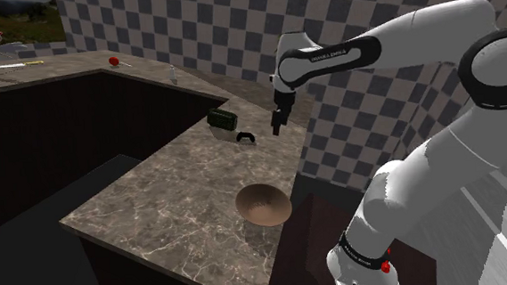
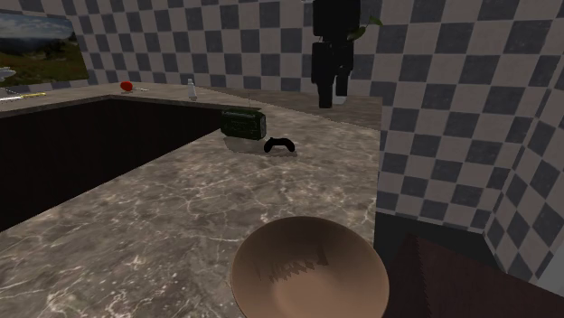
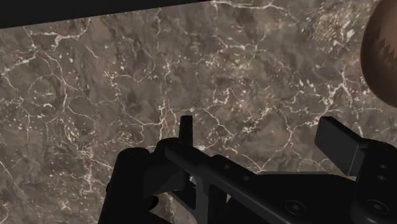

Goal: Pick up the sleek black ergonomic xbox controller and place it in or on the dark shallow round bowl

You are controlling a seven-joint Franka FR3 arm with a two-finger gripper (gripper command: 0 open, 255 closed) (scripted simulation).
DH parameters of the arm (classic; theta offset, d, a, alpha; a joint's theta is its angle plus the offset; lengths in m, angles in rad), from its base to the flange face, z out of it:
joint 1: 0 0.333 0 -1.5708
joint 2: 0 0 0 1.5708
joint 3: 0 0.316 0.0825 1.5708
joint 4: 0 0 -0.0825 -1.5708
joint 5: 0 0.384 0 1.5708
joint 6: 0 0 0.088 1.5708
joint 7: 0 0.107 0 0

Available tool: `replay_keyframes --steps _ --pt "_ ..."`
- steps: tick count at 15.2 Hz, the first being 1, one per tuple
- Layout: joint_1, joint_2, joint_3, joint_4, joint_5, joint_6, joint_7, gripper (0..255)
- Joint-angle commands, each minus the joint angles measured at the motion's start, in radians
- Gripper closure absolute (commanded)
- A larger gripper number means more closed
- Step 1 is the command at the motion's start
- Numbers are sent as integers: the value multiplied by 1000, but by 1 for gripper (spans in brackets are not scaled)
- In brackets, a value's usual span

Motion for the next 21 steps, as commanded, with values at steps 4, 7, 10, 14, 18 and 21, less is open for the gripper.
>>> replay_keyframes --steps 4,7,10,14,18,21 --pt "-1 173 -55 76 13 131 -102 0" --pt "-1 286 -78 141 41 196 -166 0" --pt "-7 402 -93 218 81 249 -233 0" --pt "-26 556 -97 340 145 300 -323 0" --pt "-60 711 -81 486 206 326 -404 0" --pt "-83 795 -68 565 233 339 -439 0"
